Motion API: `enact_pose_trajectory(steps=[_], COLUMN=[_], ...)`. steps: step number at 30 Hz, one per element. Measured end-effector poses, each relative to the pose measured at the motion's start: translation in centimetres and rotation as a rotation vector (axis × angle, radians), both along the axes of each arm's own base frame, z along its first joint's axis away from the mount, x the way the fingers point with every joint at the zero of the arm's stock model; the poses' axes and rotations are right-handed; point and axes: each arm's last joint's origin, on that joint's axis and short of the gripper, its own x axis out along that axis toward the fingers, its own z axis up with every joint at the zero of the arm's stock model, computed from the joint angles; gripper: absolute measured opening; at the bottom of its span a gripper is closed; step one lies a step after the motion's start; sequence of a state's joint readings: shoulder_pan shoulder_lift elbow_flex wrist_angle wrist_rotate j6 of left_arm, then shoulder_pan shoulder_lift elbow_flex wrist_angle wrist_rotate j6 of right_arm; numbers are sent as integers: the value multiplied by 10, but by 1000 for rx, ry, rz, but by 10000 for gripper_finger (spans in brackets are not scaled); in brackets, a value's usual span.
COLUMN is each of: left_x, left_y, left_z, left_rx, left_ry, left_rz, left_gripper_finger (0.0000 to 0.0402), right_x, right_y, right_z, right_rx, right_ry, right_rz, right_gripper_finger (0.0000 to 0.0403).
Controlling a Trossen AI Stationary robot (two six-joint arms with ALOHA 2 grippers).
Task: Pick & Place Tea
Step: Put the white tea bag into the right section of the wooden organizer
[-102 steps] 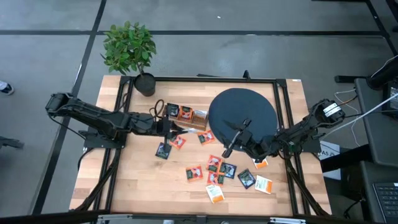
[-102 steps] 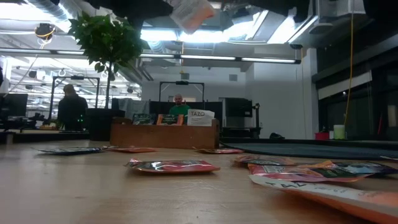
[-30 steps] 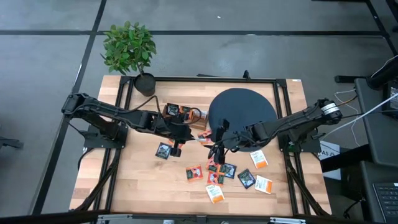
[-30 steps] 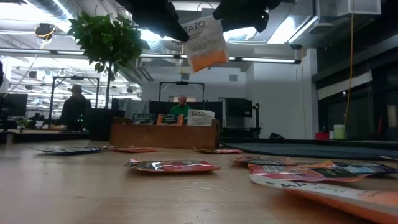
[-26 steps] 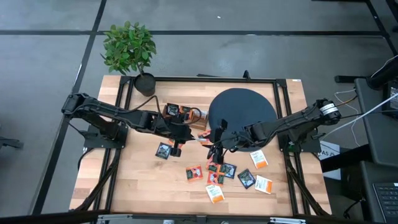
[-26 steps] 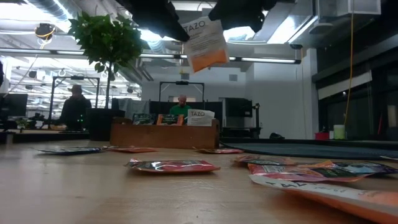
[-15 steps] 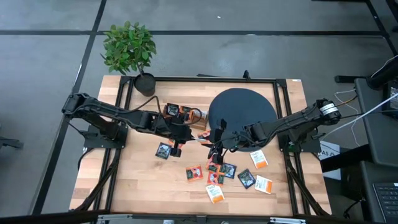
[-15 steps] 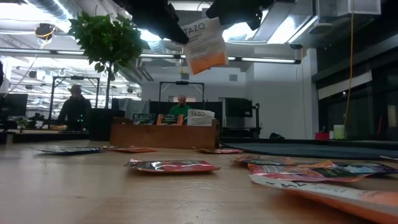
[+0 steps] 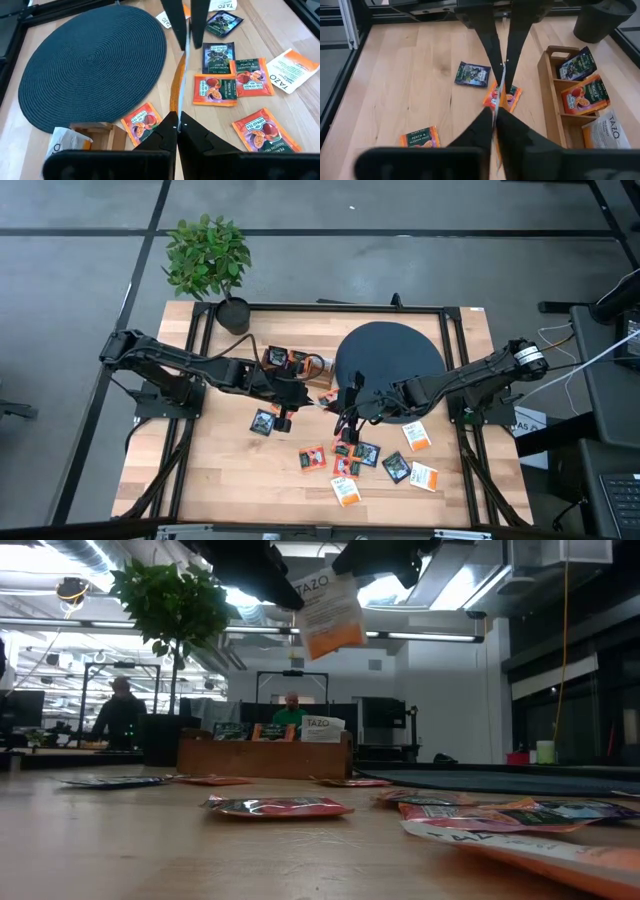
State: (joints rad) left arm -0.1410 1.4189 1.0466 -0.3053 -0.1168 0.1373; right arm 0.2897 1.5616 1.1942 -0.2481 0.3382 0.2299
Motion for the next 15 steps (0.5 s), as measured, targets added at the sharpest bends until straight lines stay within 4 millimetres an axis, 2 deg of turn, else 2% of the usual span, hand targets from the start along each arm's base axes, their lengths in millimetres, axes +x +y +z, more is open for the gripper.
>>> enact_pose_trajectory(steps=[3,15], left_x=[0,0], left_y=[0,0], left_z=[0,0], left_rx=[4,-2], left_ry=[-4,-6], left_rz=[6,26], left_gripper_finger=[2,10], right_x=[0,0], right_y=[0,-1], right_z=[0,0], right_rx=[0,-10], right_ry=[0,1], right_rz=[0,-15], right_gripper_finger=[6,5])
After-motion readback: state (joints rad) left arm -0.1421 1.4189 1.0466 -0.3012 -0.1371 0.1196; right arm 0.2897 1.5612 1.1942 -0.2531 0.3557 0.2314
